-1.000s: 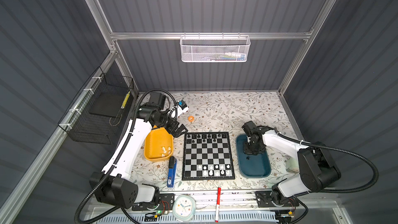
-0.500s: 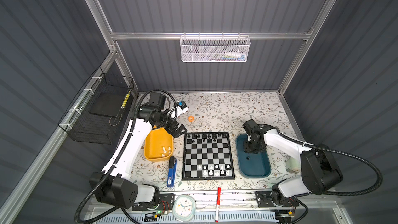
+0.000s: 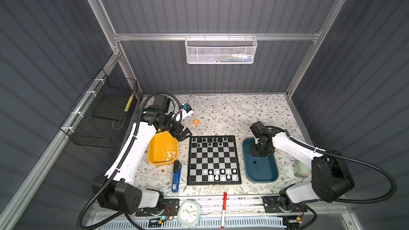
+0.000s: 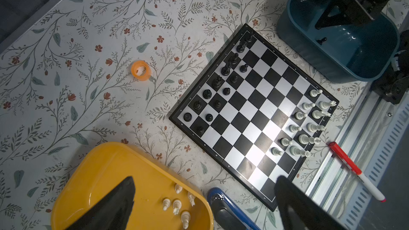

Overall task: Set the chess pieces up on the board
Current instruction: 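Close the right gripper on the black piece in the teal tray, then lift the black piece with the right gripper out of the teal tray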

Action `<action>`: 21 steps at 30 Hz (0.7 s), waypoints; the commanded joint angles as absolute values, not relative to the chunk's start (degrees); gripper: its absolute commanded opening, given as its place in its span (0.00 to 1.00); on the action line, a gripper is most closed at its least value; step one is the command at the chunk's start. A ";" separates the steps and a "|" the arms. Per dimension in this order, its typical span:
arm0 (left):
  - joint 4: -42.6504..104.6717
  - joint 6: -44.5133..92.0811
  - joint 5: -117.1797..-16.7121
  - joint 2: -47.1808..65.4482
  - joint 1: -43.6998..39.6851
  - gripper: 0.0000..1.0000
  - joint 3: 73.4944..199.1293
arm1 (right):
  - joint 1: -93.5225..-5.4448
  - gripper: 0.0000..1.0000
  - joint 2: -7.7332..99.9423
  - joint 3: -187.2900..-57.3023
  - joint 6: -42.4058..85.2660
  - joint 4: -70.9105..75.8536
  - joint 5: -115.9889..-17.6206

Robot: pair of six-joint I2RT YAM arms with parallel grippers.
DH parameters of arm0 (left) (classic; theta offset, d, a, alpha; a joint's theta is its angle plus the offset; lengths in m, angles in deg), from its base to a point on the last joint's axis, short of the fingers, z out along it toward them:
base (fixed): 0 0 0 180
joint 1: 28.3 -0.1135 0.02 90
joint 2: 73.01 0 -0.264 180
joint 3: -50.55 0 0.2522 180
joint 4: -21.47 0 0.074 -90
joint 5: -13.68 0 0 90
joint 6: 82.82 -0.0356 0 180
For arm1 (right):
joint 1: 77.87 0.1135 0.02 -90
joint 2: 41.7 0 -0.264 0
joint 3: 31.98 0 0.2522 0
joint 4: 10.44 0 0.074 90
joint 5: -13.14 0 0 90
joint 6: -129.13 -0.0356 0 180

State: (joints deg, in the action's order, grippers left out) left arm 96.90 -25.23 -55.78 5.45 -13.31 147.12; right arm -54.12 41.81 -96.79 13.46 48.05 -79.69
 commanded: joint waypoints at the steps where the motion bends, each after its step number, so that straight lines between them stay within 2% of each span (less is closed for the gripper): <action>1: 97.04 -25.43 -55.85 4.77 -13.11 1.00 147.17 | -53.53 0.14 41.43 -98.86 13.95 50.07 -80.05; 21: 96.82 -25.42 -55.27 4.42 -13.09 1.00 146.66 | -51.03 0.14 40.66 -105.98 14.96 56.63 -81.39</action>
